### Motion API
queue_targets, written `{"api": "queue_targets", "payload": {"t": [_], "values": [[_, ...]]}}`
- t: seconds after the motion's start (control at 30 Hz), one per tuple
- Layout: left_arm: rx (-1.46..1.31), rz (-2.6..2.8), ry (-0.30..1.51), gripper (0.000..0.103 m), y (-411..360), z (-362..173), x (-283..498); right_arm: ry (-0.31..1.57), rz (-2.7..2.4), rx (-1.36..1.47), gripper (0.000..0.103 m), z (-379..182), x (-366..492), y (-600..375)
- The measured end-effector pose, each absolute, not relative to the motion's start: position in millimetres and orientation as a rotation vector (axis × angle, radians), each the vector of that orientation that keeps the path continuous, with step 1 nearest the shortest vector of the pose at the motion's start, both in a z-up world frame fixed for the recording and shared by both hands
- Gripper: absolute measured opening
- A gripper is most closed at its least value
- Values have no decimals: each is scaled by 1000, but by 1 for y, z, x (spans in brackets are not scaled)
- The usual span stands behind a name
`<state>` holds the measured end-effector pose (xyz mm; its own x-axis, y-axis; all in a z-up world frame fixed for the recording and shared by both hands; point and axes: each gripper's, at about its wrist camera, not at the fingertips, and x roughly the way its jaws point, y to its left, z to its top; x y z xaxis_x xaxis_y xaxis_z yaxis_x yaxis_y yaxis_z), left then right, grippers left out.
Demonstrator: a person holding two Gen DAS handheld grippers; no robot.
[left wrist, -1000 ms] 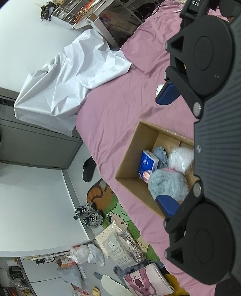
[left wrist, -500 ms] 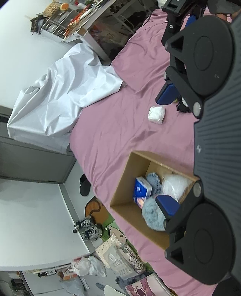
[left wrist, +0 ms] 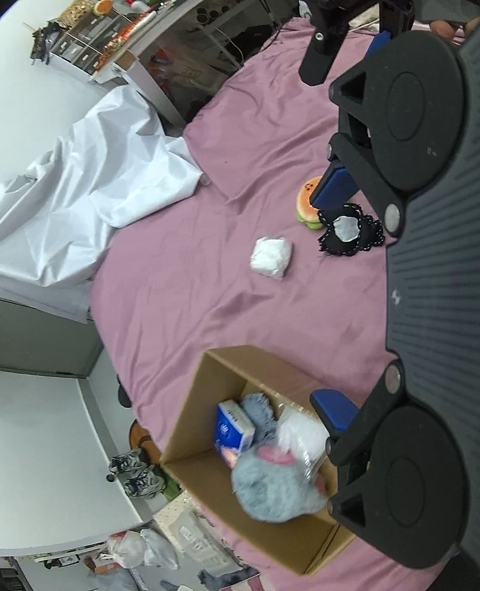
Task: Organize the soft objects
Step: 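Move the left tool to the black lace plush and close on it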
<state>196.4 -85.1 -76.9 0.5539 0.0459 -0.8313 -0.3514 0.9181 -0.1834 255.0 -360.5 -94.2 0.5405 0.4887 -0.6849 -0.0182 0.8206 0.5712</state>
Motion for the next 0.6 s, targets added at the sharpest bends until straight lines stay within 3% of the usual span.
{"api": "queue_targets", "payload": {"t": [0.43,0.6], "values": [[-404,200,1023,100,-109,-126,217,1026,263,597,101,-117,269,-368],[-424,178,1032,93,-118,-138,226,1072,264,632,90,-131,276,-365]]}}
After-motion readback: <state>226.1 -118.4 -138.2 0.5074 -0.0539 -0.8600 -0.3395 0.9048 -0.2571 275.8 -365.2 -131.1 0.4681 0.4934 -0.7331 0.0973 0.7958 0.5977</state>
